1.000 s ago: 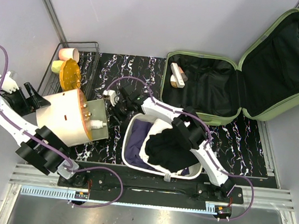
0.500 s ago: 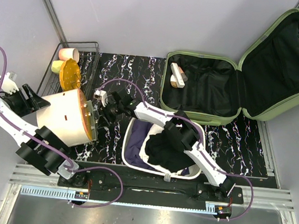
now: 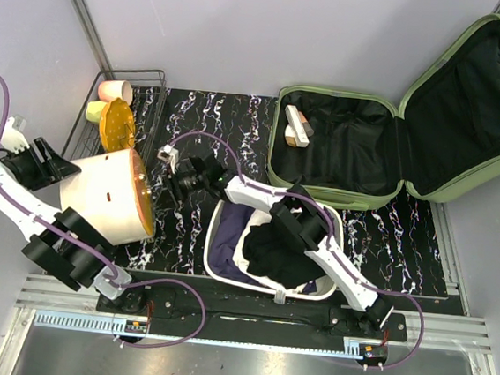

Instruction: Open, take out, and arrange the luggage

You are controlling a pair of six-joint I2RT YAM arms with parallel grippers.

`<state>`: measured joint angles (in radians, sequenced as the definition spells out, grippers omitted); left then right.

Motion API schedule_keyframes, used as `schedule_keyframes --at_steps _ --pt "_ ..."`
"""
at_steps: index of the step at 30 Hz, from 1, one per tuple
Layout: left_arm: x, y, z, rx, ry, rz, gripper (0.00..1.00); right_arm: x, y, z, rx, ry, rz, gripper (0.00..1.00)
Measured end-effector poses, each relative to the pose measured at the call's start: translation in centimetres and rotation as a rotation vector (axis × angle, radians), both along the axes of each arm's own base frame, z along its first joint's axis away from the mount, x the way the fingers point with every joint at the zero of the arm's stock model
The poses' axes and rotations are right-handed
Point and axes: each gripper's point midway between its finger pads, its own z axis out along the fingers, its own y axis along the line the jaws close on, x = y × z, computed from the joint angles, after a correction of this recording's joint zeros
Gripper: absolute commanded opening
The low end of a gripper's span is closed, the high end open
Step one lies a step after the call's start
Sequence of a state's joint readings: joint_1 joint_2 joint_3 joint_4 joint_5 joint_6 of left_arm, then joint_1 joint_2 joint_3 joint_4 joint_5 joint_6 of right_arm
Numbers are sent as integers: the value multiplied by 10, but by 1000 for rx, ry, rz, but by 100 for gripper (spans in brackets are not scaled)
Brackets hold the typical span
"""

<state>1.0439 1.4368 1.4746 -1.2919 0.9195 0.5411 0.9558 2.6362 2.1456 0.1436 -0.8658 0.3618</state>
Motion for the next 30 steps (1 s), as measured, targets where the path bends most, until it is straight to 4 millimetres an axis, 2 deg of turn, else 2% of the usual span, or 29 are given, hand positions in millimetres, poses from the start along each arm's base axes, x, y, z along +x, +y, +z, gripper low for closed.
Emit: schedule_keyframes --at_steps 5,8,13,18,20,24,30 --pt "6 3 0 17 -10 -15 49 -12 -20 -3 15 9 39 69" --pt "10 5 1 31 -19 -24 49 -19 -31 8 49 -8 75 71" --pt "15 8 2 64 -31 -37 49 -10 -31 52 180 -55 90 71" --pt "19 11 2 99 -38 -48 49 -1 -17 102 276 -22 61 65" --pt "21 12 2 112 -40 -53 49 3 -12 115 294 3 47 65" --pt "24 14 2 133 -43 -65 49 6 -8 115 286 55 22 65" --pt "26 14 2 147 -48 -72 48 4 -3 87 227 125 2 67"
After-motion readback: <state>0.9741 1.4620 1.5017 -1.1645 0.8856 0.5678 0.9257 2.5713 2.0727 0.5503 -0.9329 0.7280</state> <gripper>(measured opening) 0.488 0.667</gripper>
